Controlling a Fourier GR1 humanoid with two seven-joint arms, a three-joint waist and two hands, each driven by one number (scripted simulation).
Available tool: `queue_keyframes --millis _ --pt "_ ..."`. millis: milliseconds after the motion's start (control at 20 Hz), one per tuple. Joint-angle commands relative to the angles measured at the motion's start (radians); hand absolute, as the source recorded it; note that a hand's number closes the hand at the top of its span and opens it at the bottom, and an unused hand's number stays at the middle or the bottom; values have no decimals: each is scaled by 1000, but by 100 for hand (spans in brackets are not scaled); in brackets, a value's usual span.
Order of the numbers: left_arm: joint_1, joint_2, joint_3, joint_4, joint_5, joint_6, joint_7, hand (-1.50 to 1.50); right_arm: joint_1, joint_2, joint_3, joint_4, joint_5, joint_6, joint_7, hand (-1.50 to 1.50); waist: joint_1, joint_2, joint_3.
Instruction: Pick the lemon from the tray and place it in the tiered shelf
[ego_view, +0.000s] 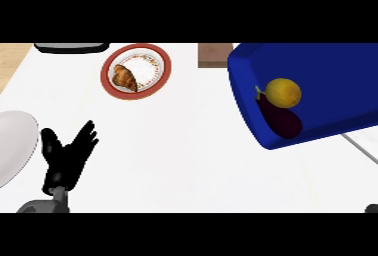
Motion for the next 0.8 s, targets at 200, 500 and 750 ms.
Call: queue_keyframes --millis 200,500,750 --pt "45 -27 -5 -4 -25 -12 -30 0 32 -97 -67 76 -54 82 13 150 10 3 0" --pt "24 23 59 11 0 -72 -15 0 88 -142 -83 229 -64 -103 -76 150 15 5 0" --pt "9 -32 34 1 -39 -35 4 0 190 -179 -90 250 -106 -187 -163 150 11 5 0"
